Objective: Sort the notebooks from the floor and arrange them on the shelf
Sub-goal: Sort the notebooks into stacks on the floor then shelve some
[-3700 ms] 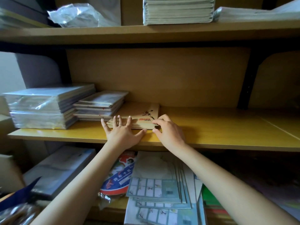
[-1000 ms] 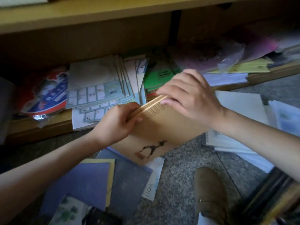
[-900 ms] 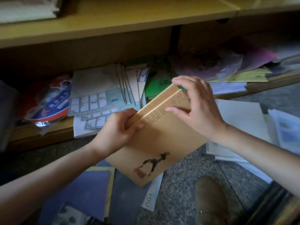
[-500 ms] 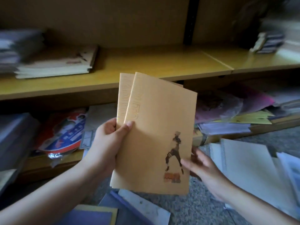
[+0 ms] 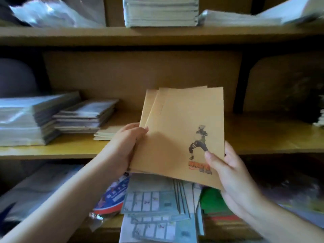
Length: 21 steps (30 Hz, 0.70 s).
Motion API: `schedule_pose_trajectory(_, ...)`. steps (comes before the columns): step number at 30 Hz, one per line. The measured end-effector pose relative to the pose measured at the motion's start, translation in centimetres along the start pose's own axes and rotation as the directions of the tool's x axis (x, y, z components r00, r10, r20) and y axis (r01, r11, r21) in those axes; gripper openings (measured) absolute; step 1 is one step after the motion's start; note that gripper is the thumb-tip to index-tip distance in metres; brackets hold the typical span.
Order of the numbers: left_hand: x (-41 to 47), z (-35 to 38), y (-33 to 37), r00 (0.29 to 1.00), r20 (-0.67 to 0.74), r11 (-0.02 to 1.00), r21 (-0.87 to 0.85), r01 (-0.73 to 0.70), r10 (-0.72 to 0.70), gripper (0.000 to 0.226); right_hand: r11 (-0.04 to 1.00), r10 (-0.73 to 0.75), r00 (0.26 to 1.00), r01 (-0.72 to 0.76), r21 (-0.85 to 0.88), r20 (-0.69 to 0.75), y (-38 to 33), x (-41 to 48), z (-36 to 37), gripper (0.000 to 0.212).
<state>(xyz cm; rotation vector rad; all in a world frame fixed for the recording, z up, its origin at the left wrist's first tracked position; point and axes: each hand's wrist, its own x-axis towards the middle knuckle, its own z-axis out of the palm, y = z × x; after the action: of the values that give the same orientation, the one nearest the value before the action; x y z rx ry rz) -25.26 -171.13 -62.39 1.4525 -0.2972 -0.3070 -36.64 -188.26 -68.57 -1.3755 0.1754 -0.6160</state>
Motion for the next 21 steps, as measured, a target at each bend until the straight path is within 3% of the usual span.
schedule_pose_trajectory(7, 4.9, -6.7, -1.3, 0.964, -0.264, 0.972, 0.228, 0.05, 0.012, 0.03, 0.983, 0.063, 0.998, -0.064, -0.169, -0.009, 1.8, 4.1, 7.8, 0.023)
schedule_pose_trajectory(11, 6.2, -9.1, -1.4, 0.947, -0.321, 1.0, -0.009, -0.008, 0.005, 0.033, 0.97, 0.171, 0.984, -0.177, -0.166, -0.052, 1.9, 8.3, 11.5, 0.025)
schedule_pose_trajectory(14, 7.0, -9.5, -1.1, 0.934, -0.357, 0.972, -0.214, -0.1, 0.017, 0.03, 0.953, 0.301, 0.951, -0.302, -0.013, -0.067, 1.2, 10.8, 13.7, 0.024)
schedule_pose_trajectory(16, 7.2, -9.0, -1.3, 0.921, -0.383, 0.993, -0.065, -0.099, 0.066, 0.022, 0.941, 0.339, 0.941, -0.339, 0.0, -0.009, 1.4, 11.3, 14.4, 0.024)
schedule_pose_trajectory(18, 7.4, -8.4, -1.9, 0.91, -0.386, 0.979, 0.189, -0.083, 0.152, 0.024, 0.949, 0.303, 0.952, -0.296, -0.113, 0.051, 2.0, 10.8, 14.4, 0.04)
schedule_pose_trajectory(20, 7.1, -7.8, -2.5, 0.909, -0.354, 0.874, 0.486, -0.024, 0.222, 0.04, 0.944, 0.256, 0.959, -0.22, -0.245, 0.125, 2.7, 10.1, 13.9, 0.068)
schedule_pose_trajectory(21, 6.7, -7.5, -2.8, 0.913, -0.305, 0.74, 0.672, 0.004, 0.272, 0.044, 0.934, 0.239, 0.956, -0.179, -0.309, 0.17, 2.9, 9.9, 13.6, 0.077)
